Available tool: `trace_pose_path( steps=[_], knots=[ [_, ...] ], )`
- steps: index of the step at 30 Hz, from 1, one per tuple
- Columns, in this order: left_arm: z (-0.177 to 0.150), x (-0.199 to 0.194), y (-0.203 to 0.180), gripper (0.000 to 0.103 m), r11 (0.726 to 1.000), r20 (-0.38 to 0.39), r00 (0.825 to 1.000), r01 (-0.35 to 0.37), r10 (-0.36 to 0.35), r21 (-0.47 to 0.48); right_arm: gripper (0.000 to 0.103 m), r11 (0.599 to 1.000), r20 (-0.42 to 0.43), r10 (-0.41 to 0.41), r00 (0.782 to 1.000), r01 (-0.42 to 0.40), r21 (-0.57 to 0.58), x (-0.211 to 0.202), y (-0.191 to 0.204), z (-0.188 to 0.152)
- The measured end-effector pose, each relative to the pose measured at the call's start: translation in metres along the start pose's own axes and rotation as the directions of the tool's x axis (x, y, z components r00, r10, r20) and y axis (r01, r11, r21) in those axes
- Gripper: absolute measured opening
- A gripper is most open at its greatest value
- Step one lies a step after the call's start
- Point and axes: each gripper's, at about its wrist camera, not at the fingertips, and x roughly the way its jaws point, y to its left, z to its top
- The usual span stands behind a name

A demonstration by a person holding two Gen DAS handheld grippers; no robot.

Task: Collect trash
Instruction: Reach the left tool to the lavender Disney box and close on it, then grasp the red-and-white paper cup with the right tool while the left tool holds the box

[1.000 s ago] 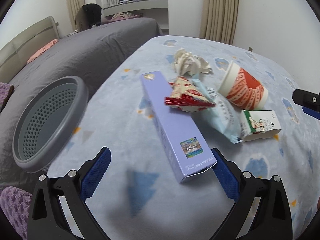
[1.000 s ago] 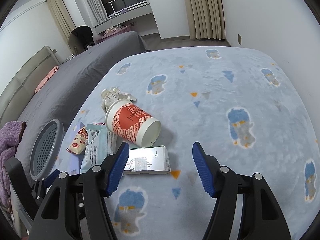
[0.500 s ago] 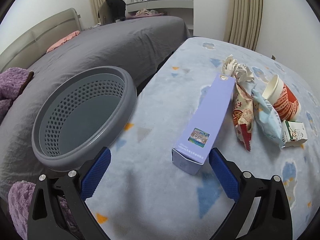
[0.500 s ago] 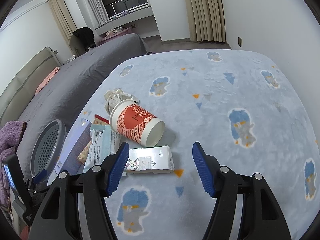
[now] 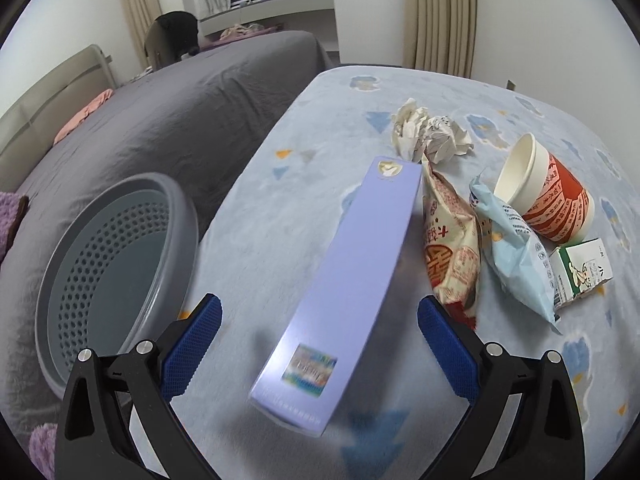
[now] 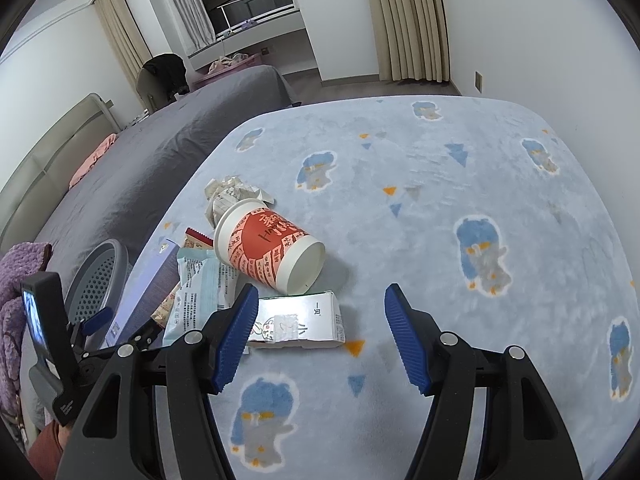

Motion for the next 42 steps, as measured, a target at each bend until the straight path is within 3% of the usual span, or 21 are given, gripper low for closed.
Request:
trace_pose_path(
  steps=[4, 9, 11, 14, 18, 24, 32, 37, 42],
  knots=[
    [0.007, 0.003, -0.004, 0.091, 1.000, 0.014, 1.000, 0.026, -0.027, 0.017, 0.063, 1.000, -0.005, -0.001, 1.000, 0.001, -0.004, 0.002, 0.001, 0.000],
    [0.009, 0.015, -0.005, 0.062, 0.997, -0.028, 0.997, 0.074, -0.073, 0.017, 0.063, 1.000, -0.015, -0.003, 1.000, 0.003, -0.008, 0.007, 0.002, 0.000],
    [0.008, 0.019, -0.004, 0.043, 0.995, -0.047, 0.994, 0.095, -0.094, 0.008, 0.063, 1.000, -0.016, -0.004, 1.000, 0.004, -0.009, 0.008, 0.002, 0.000],
    [0.005, 0.016, -0.004, 0.034, 0.995, -0.045, 0.994, 0.103, -0.103, 0.009, 0.063, 1.000, -0.018, -0.005, 1.000, 0.005, -0.012, 0.009, 0.002, 0.000],
    [0.001, 0.006, -0.003, 0.033, 0.993, -0.034, 0.993, 0.117, -0.117, 0.002, 0.063, 1.000, -0.023, -0.004, 1.000, 0.003, -0.023, 0.013, 0.003, 0.001],
    [-0.006, -0.018, 0.005, 0.033, 0.997, 0.003, 0.997, 0.073, -0.073, -0.015, 0.063, 0.998, -0.027, 0.013, 1.000, -0.014, -0.054, 0.023, 0.007, 0.007],
    [-0.008, -0.044, 0.019, 0.033, 0.998, 0.043, 0.998, 0.052, -0.051, -0.038, 0.063, 0.982, -0.057, 0.051, 0.997, -0.060, -0.179, 0.044, 0.029, 0.018],
    [-0.003, -0.052, 0.021, 0.033, 0.996, 0.062, 0.996, 0.070, -0.067, -0.052, 0.072, 0.959, -0.048, 0.029, 0.998, -0.041, -0.279, 0.051, 0.043, 0.026],
    [-0.001, -0.053, 0.026, 0.033, 0.995, 0.066, 0.995, 0.076, -0.072, -0.064, 0.073, 0.925, -0.075, -0.003, 0.997, -0.026, -0.378, 0.063, 0.054, 0.033]
  ],
)
